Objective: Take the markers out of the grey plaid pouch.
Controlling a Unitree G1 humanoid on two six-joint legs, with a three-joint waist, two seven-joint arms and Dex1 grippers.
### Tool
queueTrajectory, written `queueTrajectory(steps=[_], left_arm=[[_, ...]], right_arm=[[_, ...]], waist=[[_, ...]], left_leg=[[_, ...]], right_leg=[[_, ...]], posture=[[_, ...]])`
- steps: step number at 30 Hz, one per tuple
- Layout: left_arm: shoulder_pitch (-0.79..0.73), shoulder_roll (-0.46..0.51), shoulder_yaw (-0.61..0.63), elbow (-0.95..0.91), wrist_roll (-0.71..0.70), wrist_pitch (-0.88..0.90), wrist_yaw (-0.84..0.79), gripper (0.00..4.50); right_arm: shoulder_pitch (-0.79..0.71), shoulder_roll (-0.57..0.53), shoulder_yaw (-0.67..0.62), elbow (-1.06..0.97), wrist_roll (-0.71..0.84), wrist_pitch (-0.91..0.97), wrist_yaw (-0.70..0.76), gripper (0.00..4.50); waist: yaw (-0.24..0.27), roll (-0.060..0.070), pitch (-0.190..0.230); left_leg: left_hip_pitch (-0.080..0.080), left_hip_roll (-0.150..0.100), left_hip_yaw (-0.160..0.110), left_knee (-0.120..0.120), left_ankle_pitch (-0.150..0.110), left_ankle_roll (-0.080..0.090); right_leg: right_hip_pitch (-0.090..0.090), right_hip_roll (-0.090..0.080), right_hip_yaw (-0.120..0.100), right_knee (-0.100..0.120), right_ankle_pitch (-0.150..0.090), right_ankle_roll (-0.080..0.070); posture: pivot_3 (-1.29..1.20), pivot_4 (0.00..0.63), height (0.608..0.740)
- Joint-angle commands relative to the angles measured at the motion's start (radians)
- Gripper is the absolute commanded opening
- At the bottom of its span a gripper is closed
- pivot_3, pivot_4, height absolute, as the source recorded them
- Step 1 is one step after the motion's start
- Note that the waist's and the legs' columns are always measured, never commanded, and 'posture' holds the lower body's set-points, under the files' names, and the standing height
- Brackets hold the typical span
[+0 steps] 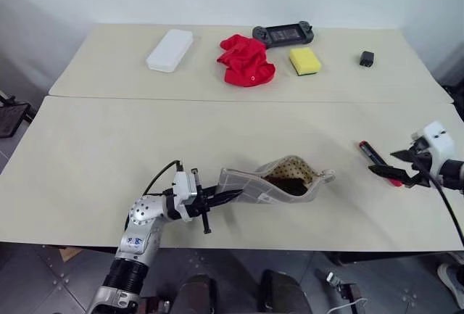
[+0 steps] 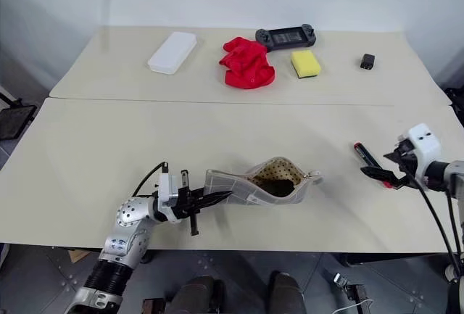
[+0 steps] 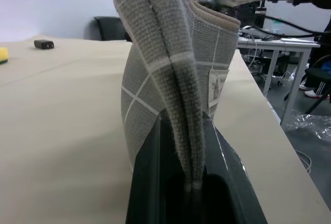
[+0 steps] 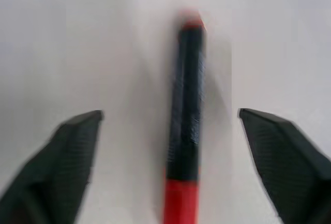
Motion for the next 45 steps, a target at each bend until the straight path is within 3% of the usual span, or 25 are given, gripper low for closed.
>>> queueTrajectory(steps=[1,5,8,12,19,23,24,30,34,45], left_arm=[[0.001,0.008,0.018,0.014,0.002,-0.008,0.002,0.0],[-0.012,0.02,0.032,0.025,-0.002,-0.006,-0.01,0.0],[-0.015,0.03,0.039,0.029,-0.004,-0.004,-0.018,0.0],[-0.027,0.016,0.041,0.027,-0.003,-0.001,0.003,0.0],[-0.03,0.003,0.028,0.039,0.005,-0.006,-0.007,0.0],[-0.041,-0.005,0.024,0.051,0.011,-0.009,-0.005,0.0],[-0.044,-0.006,0.022,0.054,0.013,-0.01,-0.006,0.0],[-0.066,-0.015,0.014,0.073,0.025,-0.02,-0.006,0.0],[-0.066,-0.017,0.014,0.065,0.029,-0.019,-0.001,0.0],[-0.051,-0.01,0.019,0.054,0.029,-0.023,0.004,0.0]], right_arm=[[-0.009,-0.005,-0.134,-0.063,0.123,-0.052,0.086,4.45],[-0.046,0.04,-0.242,-0.13,0.223,-0.06,0.048,4.45],[0.023,0.08,-0.293,-0.271,0.28,-0.008,-0.002,4.45],[0.124,0.145,-0.186,-0.478,0.272,-0.043,0.016,3.97],[0.102,0.149,-0.013,-0.618,0.263,-0.087,0.131,1.61],[-0.01,0.108,0.182,-0.699,0.242,0.057,0.167,0.18],[-0.046,0.104,0.219,-0.706,0.253,0.118,0.162,0.04],[-0.213,0.143,0.409,-0.685,0.138,0.198,0.126,0.04],[-0.254,0.146,0.515,-0.665,0.026,0.142,0.149,0.04],[-0.333,0.18,0.672,-0.613,-0.23,0.036,0.14,0.04]], waist=[[0.0,0.0,0.0],[0.0,0.0,0.0],[0.001,0.0,0.0],[0.002,0.0,0.0],[0.001,0.0,0.0],[0.0,0.0,0.0],[0.0,0.0,0.0],[0.001,0.0,0.0],[0.001,0.0,0.0],[-0.003,0.0,0.0]], left_leg=[[0.0,0.0,0.0,0.0,0.0,0.0],[0.0,0.0,0.0,0.0,0.0,0.0],[0.001,0.005,-0.001,0.0,0.0,0.0],[0.0,0.004,0.0,0.0,0.0,0.0],[0.001,0.004,0.0,0.0,0.0,0.0],[0.001,0.004,-0.001,0.0,0.0,0.0],[0.001,0.004,-0.002,0.0,0.0,0.0],[0.0,0.004,-0.005,0.0,0.0,0.0],[0.0,0.004,-0.004,0.0,0.0,0.0],[0.0,0.0,-0.002,0.0,0.0,0.0]], right_leg=[[0.0,0.0,0.0,0.0,0.0,0.0],[0.0,0.0,0.0,0.0,0.0,0.0],[0.0,0.0,0.0,0.0,0.0,0.0],[0.0,0.0,0.0,0.0,0.0,0.0],[-0.001,0.0,0.002,0.001,0.0,0.0],[-0.001,0.0,0.002,0.001,0.0,-0.001],[-0.001,0.0,0.002,0.001,0.0,-0.001],[-0.001,0.0,0.002,0.001,0.001,-0.001],[-0.001,0.0,0.001,0.001,0.001,-0.001],[-0.001,0.0,0.001,0.001,0.001,-0.001]], posture=[[0.0,0.15,0.74],[0.0,0.15,0.74],[0.0,0.15,0.74],[0.0,0.15,0.74],[0.0,0.15,0.74],[0.0,0.15,0.74],[0.0,0.15,0.74],[0.0,0.15,0.74],[0.0,0.15,0.74],[0.0,0.15,0.74]])
